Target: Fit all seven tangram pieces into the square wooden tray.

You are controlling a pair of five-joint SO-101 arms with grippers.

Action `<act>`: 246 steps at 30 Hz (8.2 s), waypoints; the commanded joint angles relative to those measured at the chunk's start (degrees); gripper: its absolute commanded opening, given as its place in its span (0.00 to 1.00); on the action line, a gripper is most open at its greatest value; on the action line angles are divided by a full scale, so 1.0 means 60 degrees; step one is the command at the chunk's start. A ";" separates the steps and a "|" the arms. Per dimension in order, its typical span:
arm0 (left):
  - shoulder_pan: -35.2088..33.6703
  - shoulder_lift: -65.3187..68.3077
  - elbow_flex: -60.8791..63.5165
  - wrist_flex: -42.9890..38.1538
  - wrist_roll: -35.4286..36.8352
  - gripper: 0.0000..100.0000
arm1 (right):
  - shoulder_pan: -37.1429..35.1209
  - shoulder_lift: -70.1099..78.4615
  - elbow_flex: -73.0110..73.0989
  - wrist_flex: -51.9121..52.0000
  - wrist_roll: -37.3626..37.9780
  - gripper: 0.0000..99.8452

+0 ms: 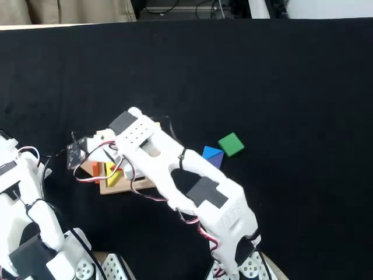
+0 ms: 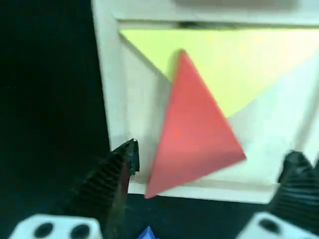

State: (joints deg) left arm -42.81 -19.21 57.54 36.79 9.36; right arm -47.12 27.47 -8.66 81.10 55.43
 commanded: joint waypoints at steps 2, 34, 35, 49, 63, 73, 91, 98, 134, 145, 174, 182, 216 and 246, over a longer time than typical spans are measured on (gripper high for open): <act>-0.0007 -0.0234 -0.0227 -0.0132 0.0000 0.07 | 0.0264 -0.0388 -0.0505 0.0132 0.0088 0.27; 0.0286 -0.0220 -0.0154 -0.0440 -0.0015 0.07 | 0.1084 0.1634 -0.2601 -0.0044 -0.1480 0.01; 0.0286 -0.0220 -0.0154 -0.0440 -0.0015 0.07 | 0.1070 0.1634 -0.2733 0.0117 -0.1480 0.01; 0.0286 -0.0220 -0.0154 -0.0454 -0.0044 0.07 | 0.1832 0.1707 -0.3231 0.1099 -0.1670 0.01; 0.0271 -0.0220 -0.0154 -0.0454 -0.0044 0.07 | 0.0615 0.1531 -0.2454 0.0190 -0.2432 0.01; 0.0242 -0.0220 -0.0154 -0.0454 -0.0044 0.07 | 0.0952 0.1238 -0.1985 -0.1846 -0.2608 0.01; 0.0256 -0.0220 -0.0154 -0.0454 -0.0029 0.07 | 0.1465 0.0945 -0.3451 -0.0703 -0.2696 0.01; 0.0256 -0.0220 -0.0154 -0.0454 -0.0029 0.07 | 0.2930 0.0007 -0.3949 0.0469 -0.6637 0.01; 0.0286 -0.0220 -0.0154 -0.0454 -0.0059 0.07 | 0.2330 0.3670 -0.4813 0.1084 -1.2029 0.16; 0.0286 -0.0220 -0.0154 -0.0454 -0.0059 0.07 | 0.3194 0.3714 -0.5341 0.1260 -1.2015 0.01; 0.0564 -0.0220 -0.0168 -0.0454 0.0015 0.07 | 0.4425 0.3700 -0.6073 0.2315 -1.1311 0.17; 0.0593 -0.0234 -0.0168 -0.0410 0.0000 0.07 | 0.4044 0.3538 -0.7875 0.3355 -1.1018 0.21; 0.6381 -0.0249 -0.4828 0.7106 -0.2359 0.07 | 0.6945 -0.3568 -0.1839 0.2593 -1.0110 0.01; 0.5297 -0.0264 -0.1575 0.2945 0.0601 0.17 | 0.7194 -0.3978 0.5912 -0.5275 -0.8996 0.01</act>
State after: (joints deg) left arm -7.38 -19.21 47.87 55.78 13.67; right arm -3.08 3.74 29.14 50.33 1.01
